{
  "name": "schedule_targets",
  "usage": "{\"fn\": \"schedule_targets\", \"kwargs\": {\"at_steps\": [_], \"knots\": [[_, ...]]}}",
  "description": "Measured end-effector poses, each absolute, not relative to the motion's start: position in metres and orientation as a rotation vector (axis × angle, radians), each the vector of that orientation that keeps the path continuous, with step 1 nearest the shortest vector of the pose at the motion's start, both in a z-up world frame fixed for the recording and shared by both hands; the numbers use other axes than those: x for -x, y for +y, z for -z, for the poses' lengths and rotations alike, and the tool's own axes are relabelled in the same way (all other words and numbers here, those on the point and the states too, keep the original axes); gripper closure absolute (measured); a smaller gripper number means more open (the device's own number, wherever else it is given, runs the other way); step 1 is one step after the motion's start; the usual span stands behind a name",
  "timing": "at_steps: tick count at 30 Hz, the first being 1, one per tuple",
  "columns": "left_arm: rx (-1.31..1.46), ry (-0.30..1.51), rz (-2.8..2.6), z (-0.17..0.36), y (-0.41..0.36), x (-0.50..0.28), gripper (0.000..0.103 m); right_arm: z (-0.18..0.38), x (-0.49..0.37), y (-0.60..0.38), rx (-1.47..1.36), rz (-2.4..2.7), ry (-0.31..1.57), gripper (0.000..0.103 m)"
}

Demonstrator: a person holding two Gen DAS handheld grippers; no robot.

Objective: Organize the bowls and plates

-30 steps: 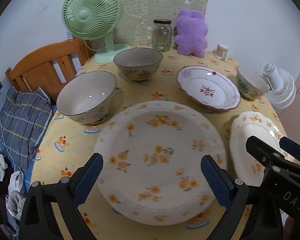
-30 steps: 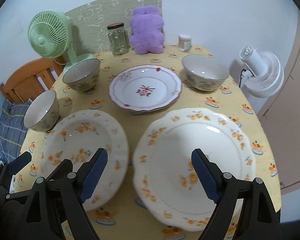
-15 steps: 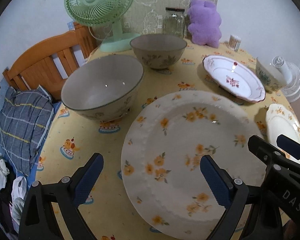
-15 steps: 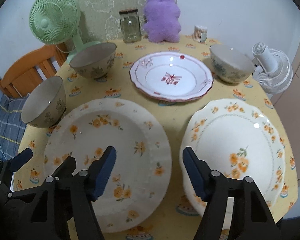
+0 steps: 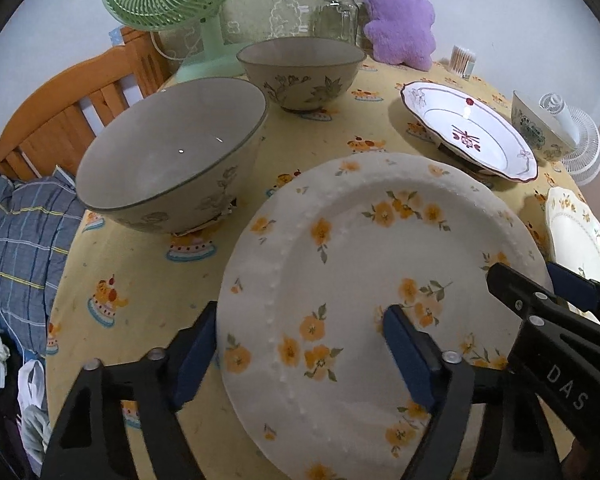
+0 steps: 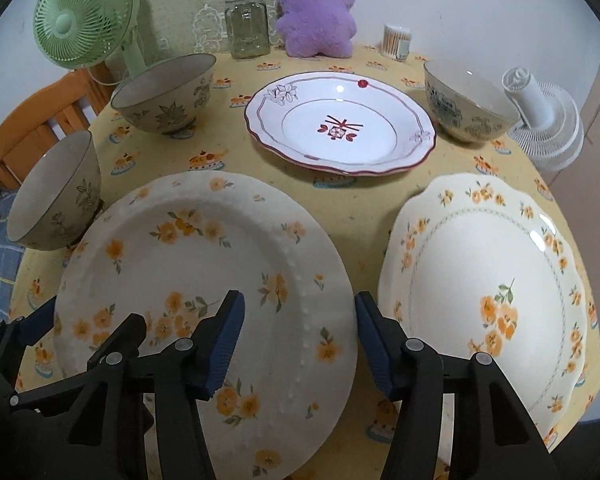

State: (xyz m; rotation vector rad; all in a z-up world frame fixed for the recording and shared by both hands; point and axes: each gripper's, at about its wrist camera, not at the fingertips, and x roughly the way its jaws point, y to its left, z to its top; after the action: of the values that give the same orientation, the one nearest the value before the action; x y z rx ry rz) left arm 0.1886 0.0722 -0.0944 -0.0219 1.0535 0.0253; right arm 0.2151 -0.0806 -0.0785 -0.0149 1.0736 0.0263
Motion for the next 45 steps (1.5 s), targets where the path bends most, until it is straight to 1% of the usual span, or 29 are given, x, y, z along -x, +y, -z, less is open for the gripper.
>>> {"fn": "schedule_targets", "kwargs": {"at_steps": [6,8,20,24,26,29,38,39,41,45], "knots": [[0.034,1.059,-0.032,0.093,0.075,-0.188,0.028,0.078,-0.218,-0.081,0.022,-0.036,1.089,0.044],[0.054,1.062,-0.037,0.092,0.078,-0.188,0.032,0.078,-0.218,-0.081,0.025,-0.035,1.095,0.045],[0.073,1.1,-0.08,0.089,0.091,-0.16,0.032,0.075,-0.196,-0.071,0.018,-0.091,1.123,0.045],[0.068,1.096,-0.08,0.091,0.092,-0.164,0.033,0.077,-0.196,-0.071,-0.001,-0.085,1.131,0.045],[0.071,1.101,-0.093,0.093,0.093,-0.17,0.039,0.079,-0.199,-0.069,0.002,-0.071,1.135,0.045],[0.085,1.099,-0.108,0.092,0.097,-0.176,0.041,0.082,-0.205,-0.069,-0.004,-0.058,1.138,0.045],[0.068,1.109,-0.07,0.093,0.097,-0.18,0.039,0.091,-0.22,-0.07,-0.037,-0.052,1.166,0.044],[0.067,1.11,-0.064,0.094,0.096,-0.18,0.039,0.09,-0.22,-0.069,-0.031,-0.051,1.167,0.044],[0.053,1.11,-0.048,0.095,0.094,-0.18,0.033,0.09,-0.22,-0.067,-0.023,-0.051,1.173,0.043],[0.057,1.126,-0.046,0.094,0.094,-0.182,0.033,0.089,-0.218,-0.067,-0.02,-0.044,1.191,0.043]]}}
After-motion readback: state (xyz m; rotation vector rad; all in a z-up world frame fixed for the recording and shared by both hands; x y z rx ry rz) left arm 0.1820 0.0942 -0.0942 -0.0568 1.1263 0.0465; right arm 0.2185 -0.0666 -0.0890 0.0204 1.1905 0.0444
